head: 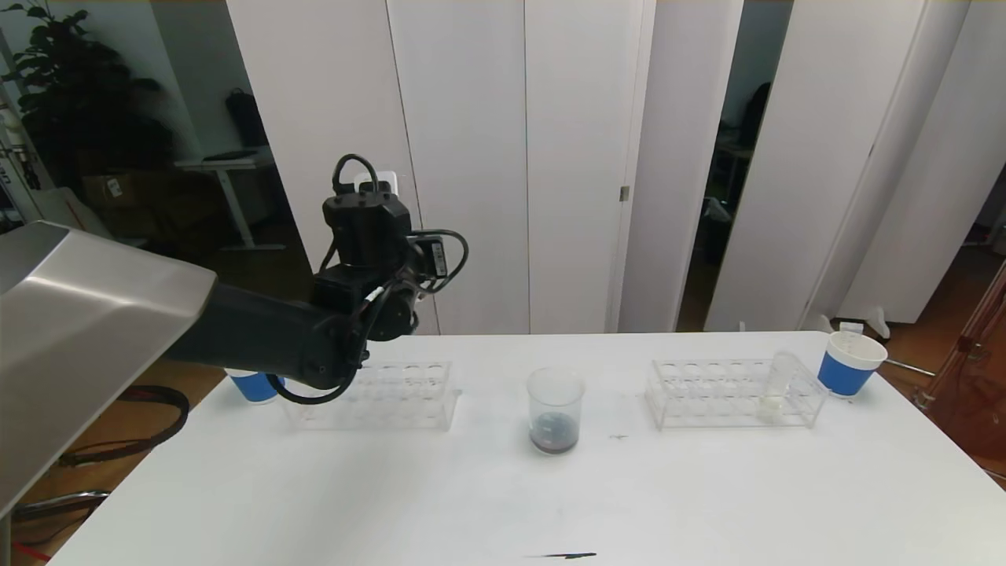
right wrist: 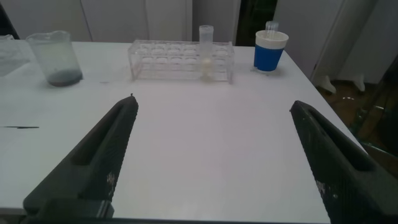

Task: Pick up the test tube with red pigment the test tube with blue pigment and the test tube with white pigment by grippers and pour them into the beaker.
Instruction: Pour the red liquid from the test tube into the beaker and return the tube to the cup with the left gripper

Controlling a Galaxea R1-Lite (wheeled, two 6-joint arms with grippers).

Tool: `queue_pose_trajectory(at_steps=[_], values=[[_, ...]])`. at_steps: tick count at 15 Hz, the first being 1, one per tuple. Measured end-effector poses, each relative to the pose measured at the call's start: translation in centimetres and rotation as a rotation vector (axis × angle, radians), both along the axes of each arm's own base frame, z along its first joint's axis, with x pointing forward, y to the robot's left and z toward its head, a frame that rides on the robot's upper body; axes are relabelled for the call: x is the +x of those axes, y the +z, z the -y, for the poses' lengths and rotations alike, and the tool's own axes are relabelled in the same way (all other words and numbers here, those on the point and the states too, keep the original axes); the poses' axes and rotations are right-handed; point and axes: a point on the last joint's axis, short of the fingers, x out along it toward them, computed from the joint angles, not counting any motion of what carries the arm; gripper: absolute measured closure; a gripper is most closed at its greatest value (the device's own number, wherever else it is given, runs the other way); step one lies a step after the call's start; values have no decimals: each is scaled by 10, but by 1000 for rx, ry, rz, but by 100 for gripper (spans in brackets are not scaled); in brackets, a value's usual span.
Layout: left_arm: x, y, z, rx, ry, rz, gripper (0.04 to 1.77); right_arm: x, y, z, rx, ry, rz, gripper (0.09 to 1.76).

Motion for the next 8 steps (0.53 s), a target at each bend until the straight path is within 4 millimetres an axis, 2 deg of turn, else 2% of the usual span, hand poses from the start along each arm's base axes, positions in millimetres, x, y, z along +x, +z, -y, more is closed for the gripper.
queue_pose_trajectory(at_steps=[8], values=[[27, 9, -130, 126, 389, 164, 121, 0, 0, 0, 0, 0, 0, 10]])
